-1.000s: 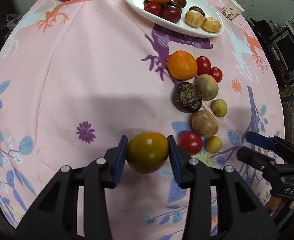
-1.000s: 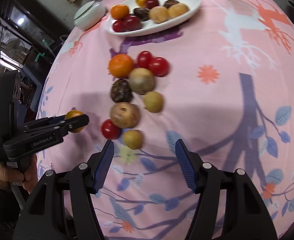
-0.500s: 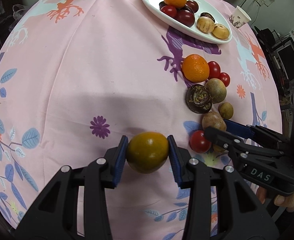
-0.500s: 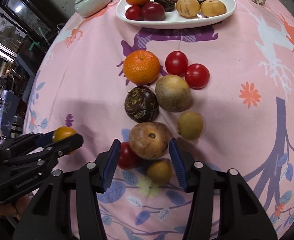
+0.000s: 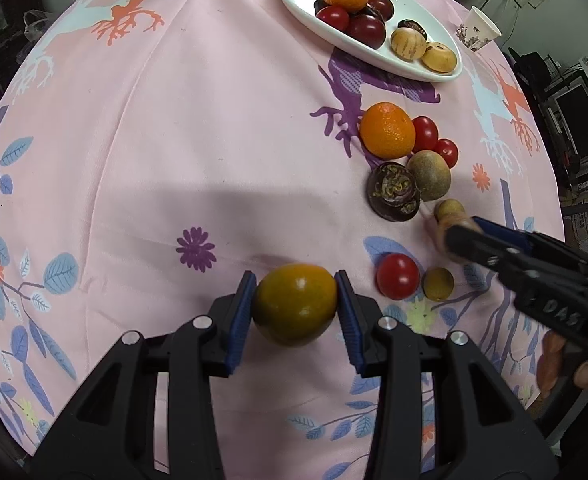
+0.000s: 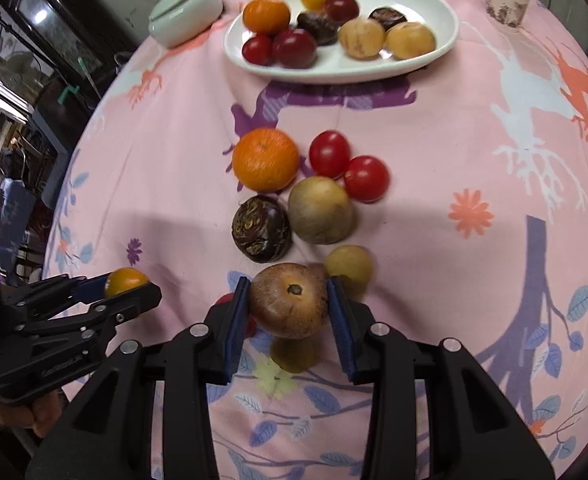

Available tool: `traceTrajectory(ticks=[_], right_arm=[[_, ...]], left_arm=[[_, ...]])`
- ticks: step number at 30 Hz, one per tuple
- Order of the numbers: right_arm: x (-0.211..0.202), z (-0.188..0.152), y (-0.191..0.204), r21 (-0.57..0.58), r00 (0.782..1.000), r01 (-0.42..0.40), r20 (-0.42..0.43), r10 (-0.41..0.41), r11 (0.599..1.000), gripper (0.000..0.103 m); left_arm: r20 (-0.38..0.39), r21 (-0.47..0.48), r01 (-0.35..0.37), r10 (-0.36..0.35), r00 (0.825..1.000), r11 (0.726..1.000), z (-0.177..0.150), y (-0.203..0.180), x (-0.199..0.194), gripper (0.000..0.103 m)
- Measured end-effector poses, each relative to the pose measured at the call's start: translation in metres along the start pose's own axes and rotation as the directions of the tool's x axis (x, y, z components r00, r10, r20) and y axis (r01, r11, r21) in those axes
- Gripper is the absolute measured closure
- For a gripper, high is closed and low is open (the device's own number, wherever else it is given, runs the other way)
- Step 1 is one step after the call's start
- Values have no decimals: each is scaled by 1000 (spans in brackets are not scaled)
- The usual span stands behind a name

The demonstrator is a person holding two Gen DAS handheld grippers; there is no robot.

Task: Organize fruits
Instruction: 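Carry both fruits to the white plate and open both tools to release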

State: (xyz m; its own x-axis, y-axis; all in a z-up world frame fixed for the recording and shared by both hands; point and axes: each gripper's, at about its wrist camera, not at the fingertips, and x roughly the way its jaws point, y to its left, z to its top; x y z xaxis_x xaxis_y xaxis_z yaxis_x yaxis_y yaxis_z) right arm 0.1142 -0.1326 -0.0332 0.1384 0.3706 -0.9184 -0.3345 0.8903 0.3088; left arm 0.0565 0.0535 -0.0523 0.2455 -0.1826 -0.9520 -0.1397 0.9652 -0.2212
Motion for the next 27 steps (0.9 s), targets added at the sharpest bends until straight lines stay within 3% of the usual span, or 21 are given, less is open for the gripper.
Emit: traceTrajectory(ticks=[12, 20, 27], right_arm=[[-51, 4, -48, 95, 996, 4, 93, -13, 996, 64], [-76, 50, -47, 70, 980, -37, 196, 22, 997, 64], [-71, 106, -53, 90, 965, -103, 250, 77, 991, 64]], left_arm=[[64, 67, 5, -9, 998, 998, 30, -23, -25, 62], [126, 151, 29, -48, 991, 988, 84, -60, -37, 62], [159, 178, 47, -75, 984, 983, 141, -84, -28, 62]])
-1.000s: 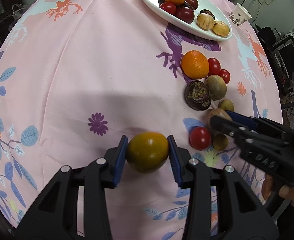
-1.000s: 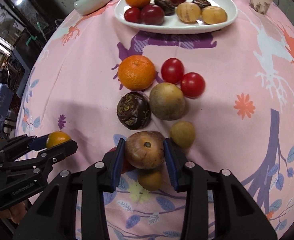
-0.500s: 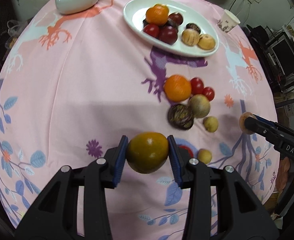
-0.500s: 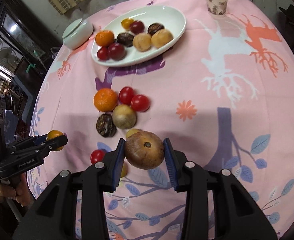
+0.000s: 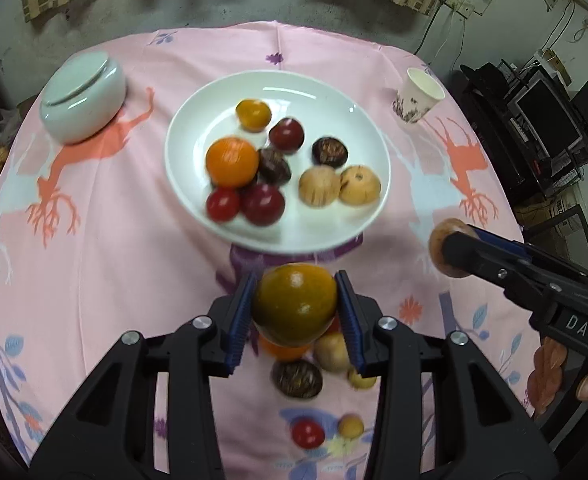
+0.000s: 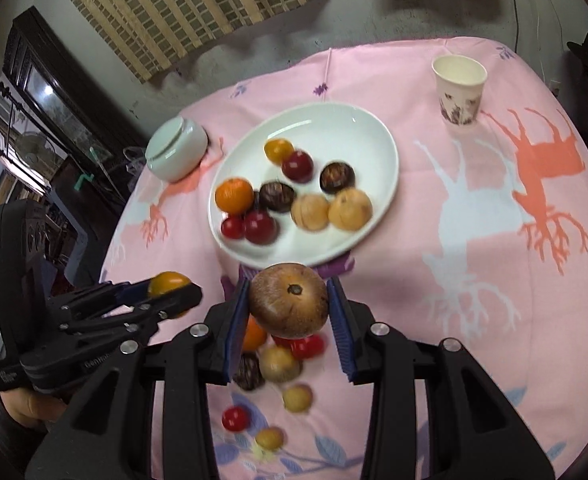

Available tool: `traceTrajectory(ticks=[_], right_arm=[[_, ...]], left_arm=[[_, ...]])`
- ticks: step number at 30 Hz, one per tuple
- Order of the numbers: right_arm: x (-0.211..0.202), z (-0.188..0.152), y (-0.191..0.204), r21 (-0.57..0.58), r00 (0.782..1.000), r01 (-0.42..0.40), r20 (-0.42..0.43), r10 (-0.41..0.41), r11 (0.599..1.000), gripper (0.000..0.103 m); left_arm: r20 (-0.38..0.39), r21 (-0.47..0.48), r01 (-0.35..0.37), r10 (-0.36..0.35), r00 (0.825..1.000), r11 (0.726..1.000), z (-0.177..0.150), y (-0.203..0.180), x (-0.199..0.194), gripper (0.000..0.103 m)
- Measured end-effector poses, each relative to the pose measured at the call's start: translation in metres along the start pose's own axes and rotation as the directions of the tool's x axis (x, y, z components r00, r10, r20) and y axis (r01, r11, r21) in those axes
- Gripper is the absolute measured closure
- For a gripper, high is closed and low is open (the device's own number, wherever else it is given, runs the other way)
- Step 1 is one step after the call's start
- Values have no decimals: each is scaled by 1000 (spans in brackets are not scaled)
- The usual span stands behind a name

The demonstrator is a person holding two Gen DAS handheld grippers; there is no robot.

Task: Organize fruits
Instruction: 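Carry both fruits to the white plate and open both tools to release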

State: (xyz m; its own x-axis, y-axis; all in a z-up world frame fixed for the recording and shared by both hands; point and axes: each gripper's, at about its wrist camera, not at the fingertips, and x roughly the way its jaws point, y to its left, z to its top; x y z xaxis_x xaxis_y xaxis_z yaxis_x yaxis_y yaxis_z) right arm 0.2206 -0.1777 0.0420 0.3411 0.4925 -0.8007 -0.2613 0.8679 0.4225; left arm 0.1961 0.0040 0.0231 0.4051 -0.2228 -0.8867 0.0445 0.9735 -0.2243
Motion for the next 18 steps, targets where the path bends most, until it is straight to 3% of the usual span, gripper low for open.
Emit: traceTrajectory(ticks=[6, 16, 17, 18], right_arm=[[36, 37, -8, 33, 999, -35, 2, 35, 999, 64], [95, 69, -12, 9, 999, 28, -38, -28, 1000, 61], [98, 70, -13, 14, 999, 24, -42, -24, 1000, 61], [102, 71, -14, 21, 999, 18, -46, -17, 1000, 61]], left_arm=[[-26, -10, 7, -7, 1000, 1000, 24, -3, 34, 62], [-85, -83, -56, 49, 995, 995, 40, 3, 85, 62], [-74, -87, -60, 53, 996, 994, 42, 3, 86, 60], [-62, -87, -52, 46, 997, 995, 44, 1, 85, 51]])
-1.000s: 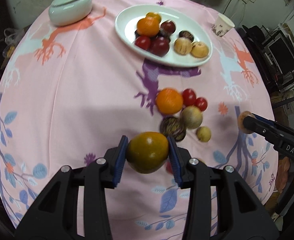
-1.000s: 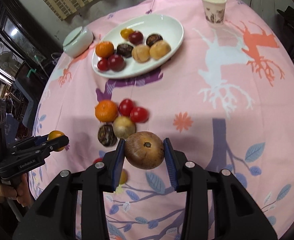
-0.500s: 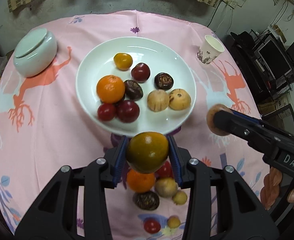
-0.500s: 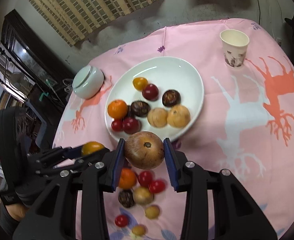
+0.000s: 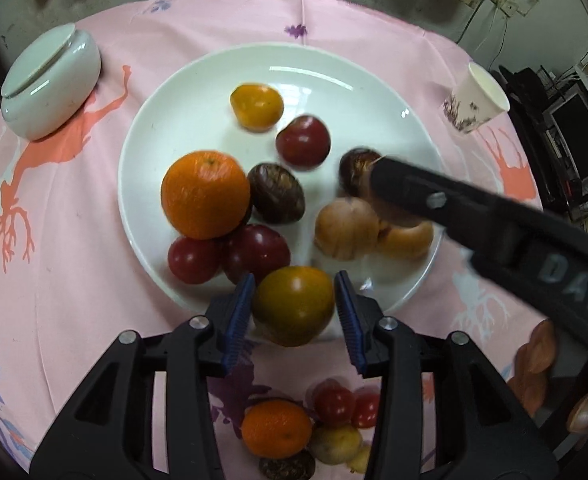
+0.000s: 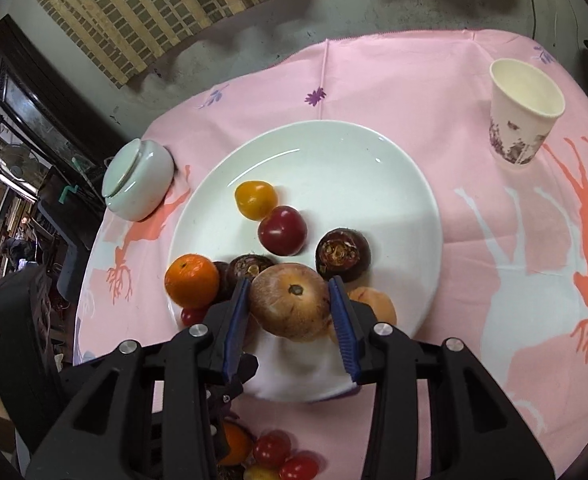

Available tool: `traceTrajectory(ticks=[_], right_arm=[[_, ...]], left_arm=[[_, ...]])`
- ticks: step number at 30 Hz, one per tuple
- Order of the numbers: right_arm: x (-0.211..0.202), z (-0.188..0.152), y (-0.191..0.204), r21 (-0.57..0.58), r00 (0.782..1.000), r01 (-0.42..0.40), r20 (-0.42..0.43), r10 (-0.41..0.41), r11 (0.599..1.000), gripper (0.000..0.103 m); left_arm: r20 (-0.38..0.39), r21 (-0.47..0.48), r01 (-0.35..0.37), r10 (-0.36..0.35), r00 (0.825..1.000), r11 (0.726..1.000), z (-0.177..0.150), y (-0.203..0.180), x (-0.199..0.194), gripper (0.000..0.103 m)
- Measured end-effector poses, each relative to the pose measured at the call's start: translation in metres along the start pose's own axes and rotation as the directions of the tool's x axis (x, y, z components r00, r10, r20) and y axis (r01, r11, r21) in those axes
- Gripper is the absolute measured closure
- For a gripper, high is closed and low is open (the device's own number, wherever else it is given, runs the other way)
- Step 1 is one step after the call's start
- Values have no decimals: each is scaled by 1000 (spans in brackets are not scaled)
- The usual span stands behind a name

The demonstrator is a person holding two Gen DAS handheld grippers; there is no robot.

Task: Organize fruits
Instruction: 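Carry both fruits to the white plate and open both tools to release, then move both open tools toward the red tomato in the pile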

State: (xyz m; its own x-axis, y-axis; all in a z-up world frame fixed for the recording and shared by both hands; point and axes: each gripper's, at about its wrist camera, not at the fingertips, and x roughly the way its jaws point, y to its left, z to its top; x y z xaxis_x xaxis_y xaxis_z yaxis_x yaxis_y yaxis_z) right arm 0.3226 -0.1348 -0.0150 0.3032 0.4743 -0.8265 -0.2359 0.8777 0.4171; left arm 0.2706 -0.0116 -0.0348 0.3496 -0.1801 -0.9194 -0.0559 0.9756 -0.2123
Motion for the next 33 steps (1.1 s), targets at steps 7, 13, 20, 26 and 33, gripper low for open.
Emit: traceTrajectory(ticks=[7, 13, 20, 26, 33], right_arm=[[-13, -3, -4, 36, 998, -16, 53, 14, 999, 36], [-38, -30, -18, 58, 999, -5, 48, 3, 998, 36], [-57, -92, -34, 77, 999, 38, -21, -37, 996, 36], [-68, -151, -39, 68, 993, 80, -87, -73, 994, 37], [-72, -192, -21, 24, 987, 72, -146, -68, 997, 37]], left_arm=[[14, -37, -6, 6, 1000, 999, 1, 6, -8, 33], [17, -47, -28, 29, 999, 998, -19, 18, -28, 27], [-8, -74, -65, 65, 998, 995, -64, 36, -49, 24], [-65, -106, -87, 80, 995, 991, -115, 49, -56, 23], [-113, -114, -108, 95, 989, 988, -161, 53, -63, 23]])
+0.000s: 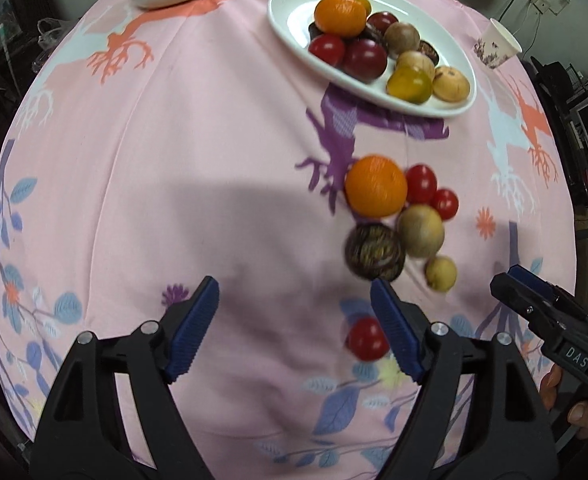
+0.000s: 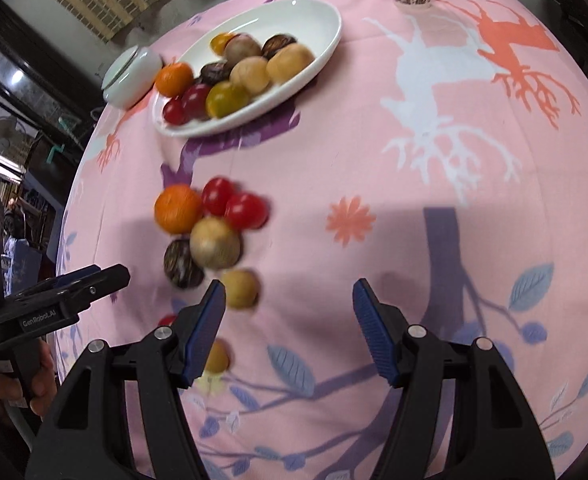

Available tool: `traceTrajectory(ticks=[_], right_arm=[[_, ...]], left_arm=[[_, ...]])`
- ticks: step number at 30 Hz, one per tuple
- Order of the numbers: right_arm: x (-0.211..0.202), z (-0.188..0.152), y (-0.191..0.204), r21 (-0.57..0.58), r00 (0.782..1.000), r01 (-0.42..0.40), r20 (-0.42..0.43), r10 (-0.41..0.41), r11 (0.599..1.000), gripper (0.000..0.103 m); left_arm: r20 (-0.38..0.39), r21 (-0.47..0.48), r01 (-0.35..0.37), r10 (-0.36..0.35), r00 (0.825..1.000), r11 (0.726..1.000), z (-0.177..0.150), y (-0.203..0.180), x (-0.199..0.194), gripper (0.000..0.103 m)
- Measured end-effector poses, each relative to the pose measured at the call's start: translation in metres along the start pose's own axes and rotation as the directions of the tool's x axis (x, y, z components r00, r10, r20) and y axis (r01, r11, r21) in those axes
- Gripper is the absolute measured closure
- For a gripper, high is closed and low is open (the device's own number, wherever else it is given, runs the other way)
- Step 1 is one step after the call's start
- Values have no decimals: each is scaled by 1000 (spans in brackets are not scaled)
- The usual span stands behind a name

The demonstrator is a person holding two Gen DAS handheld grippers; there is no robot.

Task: Organize fruits
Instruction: 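Move both open tools toward the red tomato in the pile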

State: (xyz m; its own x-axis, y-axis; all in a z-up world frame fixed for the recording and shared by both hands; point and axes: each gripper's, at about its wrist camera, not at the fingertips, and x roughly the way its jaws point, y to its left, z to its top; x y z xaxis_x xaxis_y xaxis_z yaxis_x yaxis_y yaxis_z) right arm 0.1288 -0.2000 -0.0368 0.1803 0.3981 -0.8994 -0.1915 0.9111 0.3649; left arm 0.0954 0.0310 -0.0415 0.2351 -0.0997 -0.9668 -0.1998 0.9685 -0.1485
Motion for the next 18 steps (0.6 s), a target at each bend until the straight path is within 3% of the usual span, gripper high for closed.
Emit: traceTrajectory(ticks=[14, 18], right_arm=[[-2, -42, 48, -211, 998, 56, 29, -51, 976, 37], [13, -50, 58, -258, 998, 55, -5, -59, 965, 49]], left_arm=[[-14, 5, -3, 3, 1000, 1000, -33, 3, -10, 20], [-18, -13, -9, 9, 1000, 1000, -38, 11, -11, 20]])
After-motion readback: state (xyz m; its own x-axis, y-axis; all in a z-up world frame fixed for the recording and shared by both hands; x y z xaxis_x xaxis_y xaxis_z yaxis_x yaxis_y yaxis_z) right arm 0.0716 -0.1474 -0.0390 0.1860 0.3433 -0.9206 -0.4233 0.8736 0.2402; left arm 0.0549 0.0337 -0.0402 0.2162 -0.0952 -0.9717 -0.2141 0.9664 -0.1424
